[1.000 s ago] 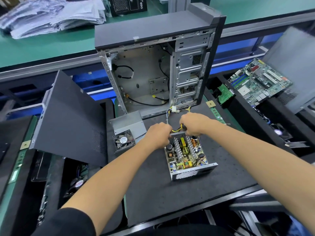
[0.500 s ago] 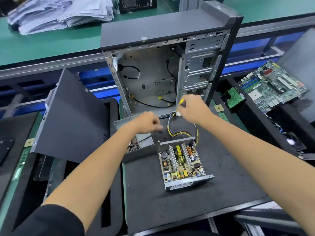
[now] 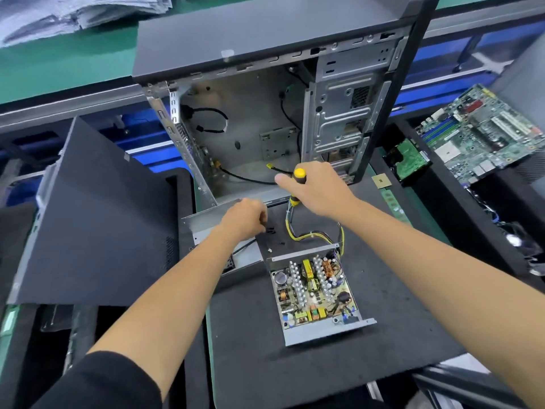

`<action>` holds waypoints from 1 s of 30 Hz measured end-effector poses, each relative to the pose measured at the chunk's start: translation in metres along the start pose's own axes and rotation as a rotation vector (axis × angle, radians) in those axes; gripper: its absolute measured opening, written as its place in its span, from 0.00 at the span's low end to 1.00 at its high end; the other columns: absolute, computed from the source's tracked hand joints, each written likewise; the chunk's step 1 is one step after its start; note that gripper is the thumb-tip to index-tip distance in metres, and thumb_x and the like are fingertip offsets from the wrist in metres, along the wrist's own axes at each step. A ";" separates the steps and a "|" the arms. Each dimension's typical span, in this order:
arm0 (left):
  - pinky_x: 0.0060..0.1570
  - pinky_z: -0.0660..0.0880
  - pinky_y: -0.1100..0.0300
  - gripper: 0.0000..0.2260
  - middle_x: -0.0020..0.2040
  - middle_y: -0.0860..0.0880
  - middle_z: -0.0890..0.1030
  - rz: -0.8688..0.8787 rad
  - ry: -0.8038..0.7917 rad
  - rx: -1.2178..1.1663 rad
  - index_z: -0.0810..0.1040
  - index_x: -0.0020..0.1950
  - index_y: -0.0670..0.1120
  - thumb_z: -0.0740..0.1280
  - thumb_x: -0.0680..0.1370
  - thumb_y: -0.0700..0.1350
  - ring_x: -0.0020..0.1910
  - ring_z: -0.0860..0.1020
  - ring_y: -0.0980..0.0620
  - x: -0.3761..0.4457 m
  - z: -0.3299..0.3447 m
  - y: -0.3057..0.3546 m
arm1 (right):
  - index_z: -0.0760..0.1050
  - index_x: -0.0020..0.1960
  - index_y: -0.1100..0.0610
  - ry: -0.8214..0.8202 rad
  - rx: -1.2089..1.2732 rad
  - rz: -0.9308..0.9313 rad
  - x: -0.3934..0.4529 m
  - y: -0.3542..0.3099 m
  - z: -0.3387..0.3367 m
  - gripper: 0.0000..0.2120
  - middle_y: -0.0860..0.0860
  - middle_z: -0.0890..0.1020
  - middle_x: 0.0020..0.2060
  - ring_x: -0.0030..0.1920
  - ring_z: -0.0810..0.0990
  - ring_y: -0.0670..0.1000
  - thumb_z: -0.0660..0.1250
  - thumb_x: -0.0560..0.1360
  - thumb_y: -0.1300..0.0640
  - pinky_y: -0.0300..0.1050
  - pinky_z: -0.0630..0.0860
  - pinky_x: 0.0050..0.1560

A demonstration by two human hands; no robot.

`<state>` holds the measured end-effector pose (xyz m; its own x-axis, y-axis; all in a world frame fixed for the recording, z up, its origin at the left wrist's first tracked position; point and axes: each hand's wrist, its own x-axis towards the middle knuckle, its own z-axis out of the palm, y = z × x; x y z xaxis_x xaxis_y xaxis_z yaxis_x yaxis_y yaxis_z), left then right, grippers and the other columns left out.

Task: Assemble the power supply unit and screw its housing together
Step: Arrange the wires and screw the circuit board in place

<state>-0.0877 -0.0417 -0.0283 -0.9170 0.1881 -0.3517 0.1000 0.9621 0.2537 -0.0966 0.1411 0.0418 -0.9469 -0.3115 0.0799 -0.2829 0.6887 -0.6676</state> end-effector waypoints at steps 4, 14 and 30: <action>0.50 0.76 0.53 0.07 0.50 0.47 0.81 0.045 -0.017 -0.011 0.80 0.48 0.46 0.73 0.71 0.43 0.50 0.77 0.46 0.005 0.008 -0.003 | 0.57 0.28 0.55 -0.037 0.021 0.003 0.004 0.008 0.003 0.26 0.50 0.62 0.22 0.26 0.61 0.51 0.63 0.76 0.43 0.45 0.59 0.28; 0.50 0.73 0.53 0.05 0.51 0.48 0.79 0.207 -0.015 0.021 0.80 0.49 0.47 0.70 0.74 0.42 0.52 0.75 0.48 0.008 0.020 0.000 | 0.67 0.32 0.60 -0.057 0.049 0.023 0.006 0.015 0.007 0.23 0.55 0.70 0.27 0.29 0.66 0.52 0.64 0.75 0.43 0.47 0.65 0.33; 0.46 0.73 0.56 0.02 0.48 0.52 0.78 0.308 -0.100 0.023 0.80 0.44 0.48 0.71 0.73 0.44 0.48 0.76 0.49 0.005 0.032 0.023 | 0.68 0.32 0.60 -0.076 0.010 0.044 -0.005 0.018 -0.002 0.22 0.51 0.71 0.26 0.31 0.70 0.52 0.65 0.75 0.44 0.47 0.65 0.32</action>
<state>-0.0778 -0.0119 -0.0528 -0.7999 0.4883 -0.3488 0.3764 0.8610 0.3421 -0.0974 0.1558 0.0309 -0.9441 -0.3296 -0.0060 -0.2389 0.6965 -0.6766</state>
